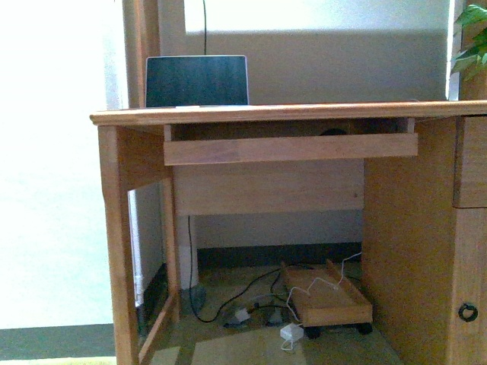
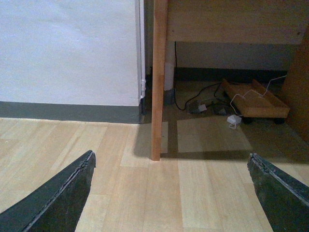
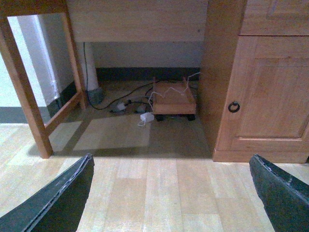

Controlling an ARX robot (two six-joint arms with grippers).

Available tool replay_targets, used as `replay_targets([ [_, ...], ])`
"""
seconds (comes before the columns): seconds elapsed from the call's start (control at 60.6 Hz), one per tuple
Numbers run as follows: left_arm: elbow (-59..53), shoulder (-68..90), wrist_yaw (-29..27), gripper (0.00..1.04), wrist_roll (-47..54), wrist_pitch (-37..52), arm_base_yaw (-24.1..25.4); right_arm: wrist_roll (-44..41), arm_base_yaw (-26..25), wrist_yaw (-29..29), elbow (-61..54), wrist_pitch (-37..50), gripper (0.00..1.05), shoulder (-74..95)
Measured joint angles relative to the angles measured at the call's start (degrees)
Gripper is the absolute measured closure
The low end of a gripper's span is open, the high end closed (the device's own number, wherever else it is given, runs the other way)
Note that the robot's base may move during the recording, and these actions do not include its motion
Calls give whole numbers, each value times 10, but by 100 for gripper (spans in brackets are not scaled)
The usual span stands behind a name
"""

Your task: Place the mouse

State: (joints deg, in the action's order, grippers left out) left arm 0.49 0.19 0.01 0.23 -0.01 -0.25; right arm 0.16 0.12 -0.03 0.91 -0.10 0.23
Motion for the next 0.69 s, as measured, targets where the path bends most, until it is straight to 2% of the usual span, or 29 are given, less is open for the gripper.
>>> replay_targets([
  [0.693, 0, 0, 0, 8, 0, 0, 0, 0, 0, 0, 0, 0, 7, 0],
])
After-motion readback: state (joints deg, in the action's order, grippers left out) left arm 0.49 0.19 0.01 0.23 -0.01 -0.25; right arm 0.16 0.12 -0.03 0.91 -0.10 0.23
